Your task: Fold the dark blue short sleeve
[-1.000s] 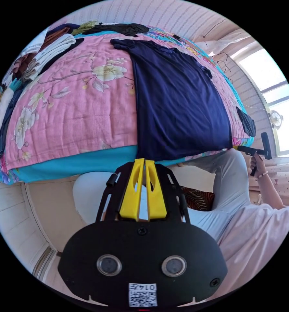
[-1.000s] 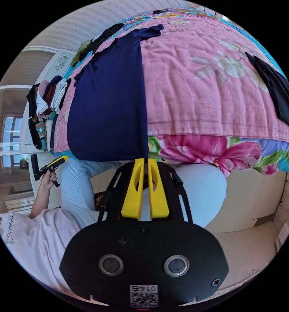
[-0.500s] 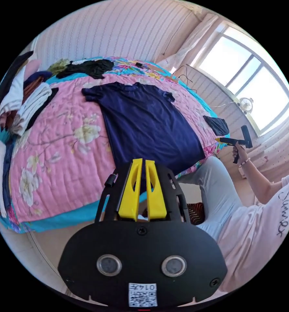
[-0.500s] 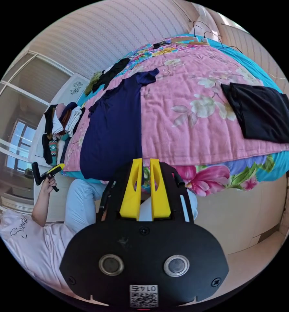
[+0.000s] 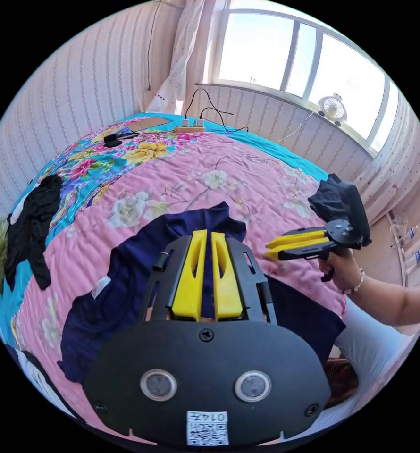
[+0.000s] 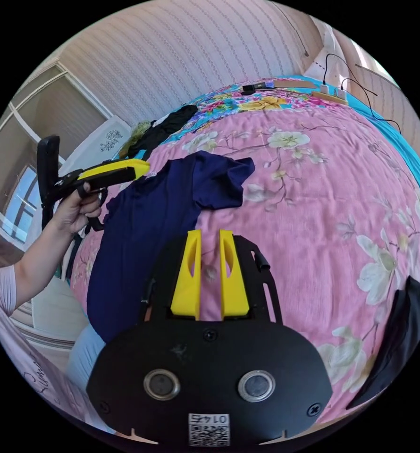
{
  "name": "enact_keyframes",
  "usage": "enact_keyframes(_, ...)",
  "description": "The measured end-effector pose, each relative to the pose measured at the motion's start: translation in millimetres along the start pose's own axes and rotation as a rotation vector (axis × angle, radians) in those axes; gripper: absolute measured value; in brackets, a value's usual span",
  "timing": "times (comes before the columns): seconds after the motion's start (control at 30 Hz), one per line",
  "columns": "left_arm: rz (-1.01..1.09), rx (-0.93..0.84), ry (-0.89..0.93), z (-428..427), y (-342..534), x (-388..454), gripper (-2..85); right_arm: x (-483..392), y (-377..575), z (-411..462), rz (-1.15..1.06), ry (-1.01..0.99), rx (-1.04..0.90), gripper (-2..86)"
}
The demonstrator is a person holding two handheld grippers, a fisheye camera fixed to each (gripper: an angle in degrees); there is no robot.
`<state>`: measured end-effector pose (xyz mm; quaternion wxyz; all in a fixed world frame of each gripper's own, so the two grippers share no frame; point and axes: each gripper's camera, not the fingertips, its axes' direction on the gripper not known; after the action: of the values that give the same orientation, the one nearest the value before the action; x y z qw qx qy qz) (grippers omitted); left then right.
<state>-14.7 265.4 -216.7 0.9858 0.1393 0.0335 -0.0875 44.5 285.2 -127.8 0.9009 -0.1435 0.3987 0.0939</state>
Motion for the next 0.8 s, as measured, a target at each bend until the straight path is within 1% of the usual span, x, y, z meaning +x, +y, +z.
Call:
enact_keyframes(0.13, 0.041, -0.090, 0.028, 63, -57, 9, 4.7, 20, -2, 8, 0.118, -0.007, -0.017, 6.3)
enact_keyframes(0.2, 0.078, -0.146, -0.001, 104, -86, 14, 5.5, 30, -4, 11, 0.165, -0.042, -0.035, 6.2)
enact_keyframes(0.27, 0.079, -0.214, 0.007, 135, -102, 12, 5.0, 40, -10, 16, 0.206, -0.076, -0.050, 6.3)
enact_keyframes(0.33, 0.094, -0.290, 0.035, 161, -112, 7, 2.4, 45, -16, 20, 0.222, -0.087, -0.063, 6.3)
enact_keyframes(0.37, 0.080, -0.293, 0.053, 167, -114, 1, 1.2, 48, -20, 23, 0.233, -0.097, -0.072, 6.3)
enact_keyframes(0.43, 0.030, -0.245, 0.052, 159, -115, -12, -0.1, 52, -24, 26, 0.249, -0.126, -0.076, 6.4)
enact_keyframes(0.5, -0.054, -0.153, 0.049, 135, -107, -36, -0.7, 55, -28, 28, 0.254, -0.146, -0.078, 6.4)
enact_keyframes(0.53, -0.070, -0.139, 0.041, 131, -103, -42, -0.8, 56, -30, 29, 0.257, -0.164, -0.077, 6.5)
enact_keyframes(0.6, -0.117, -0.149, -0.039, 125, -86, -66, -0.9, 57, -32, 31, 0.264, -0.202, -0.074, 6.7)
enact_keyframes(0.63, -0.131, -0.154, -0.045, 126, -81, -72, -0.9, 57, -33, 33, 0.267, -0.217, -0.072, 6.8)
enact_keyframes(0.73, -0.223, -0.199, 0.006, 143, -57, -95, -1.0, 60, -36, 37, 0.280, -0.239, -0.068, 7.0)
enact_keyframes(0.8, -0.264, -0.162, 0.041, 152, -43, -103, -1.0, 61, -39, 40, 0.285, -0.263, -0.060, 7.1)
